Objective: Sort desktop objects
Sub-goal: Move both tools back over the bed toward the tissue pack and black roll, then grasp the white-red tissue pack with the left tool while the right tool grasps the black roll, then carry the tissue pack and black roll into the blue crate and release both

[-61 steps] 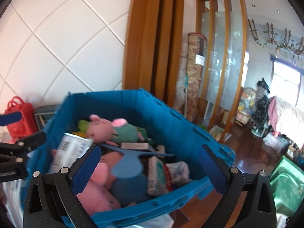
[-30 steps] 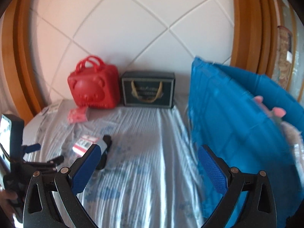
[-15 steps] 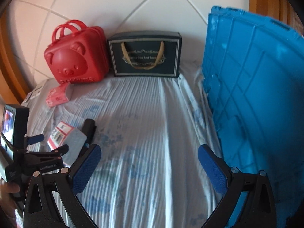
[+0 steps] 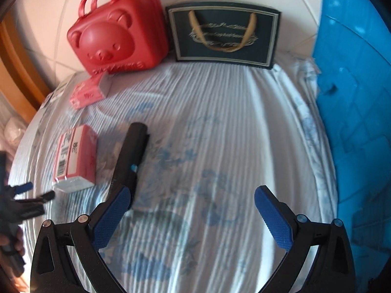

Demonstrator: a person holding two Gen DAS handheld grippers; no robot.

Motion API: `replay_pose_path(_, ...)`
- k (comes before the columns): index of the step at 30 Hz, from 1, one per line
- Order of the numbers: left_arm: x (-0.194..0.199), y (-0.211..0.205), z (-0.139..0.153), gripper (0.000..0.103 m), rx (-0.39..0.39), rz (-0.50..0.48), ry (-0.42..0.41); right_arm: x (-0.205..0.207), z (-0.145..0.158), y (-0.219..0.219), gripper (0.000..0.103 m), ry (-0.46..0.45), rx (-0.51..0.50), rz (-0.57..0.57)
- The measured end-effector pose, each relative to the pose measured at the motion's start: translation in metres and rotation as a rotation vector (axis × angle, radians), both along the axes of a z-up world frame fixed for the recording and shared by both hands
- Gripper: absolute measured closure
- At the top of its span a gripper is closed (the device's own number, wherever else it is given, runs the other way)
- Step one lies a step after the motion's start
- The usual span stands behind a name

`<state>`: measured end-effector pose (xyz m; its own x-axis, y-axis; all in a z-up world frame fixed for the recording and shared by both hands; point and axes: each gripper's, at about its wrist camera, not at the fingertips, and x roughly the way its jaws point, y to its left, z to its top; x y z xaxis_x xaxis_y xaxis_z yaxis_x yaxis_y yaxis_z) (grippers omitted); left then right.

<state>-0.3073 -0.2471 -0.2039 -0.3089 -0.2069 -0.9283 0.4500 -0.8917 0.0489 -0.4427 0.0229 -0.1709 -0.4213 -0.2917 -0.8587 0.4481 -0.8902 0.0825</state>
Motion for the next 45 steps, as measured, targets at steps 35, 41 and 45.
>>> replay_pose_path(35, -0.049, -0.003, -0.031, 0.014, 0.049, 0.010, 0.027, -0.031, -0.077, -0.139, 0.066, -0.226, 0.114, 0.107)
replay_pose_path(41, -0.035, 0.008, -0.014, 0.015, 0.033, -0.009, 0.074, -0.015, -0.063, -0.121, 0.068, -0.192, 0.089, 0.096)
replay_pose_path(45, -0.022, 0.023, 0.004, 0.017, -0.002, -0.038, 0.108, 0.002, -0.045, -0.102, 0.068, -0.176, 0.044, 0.100)
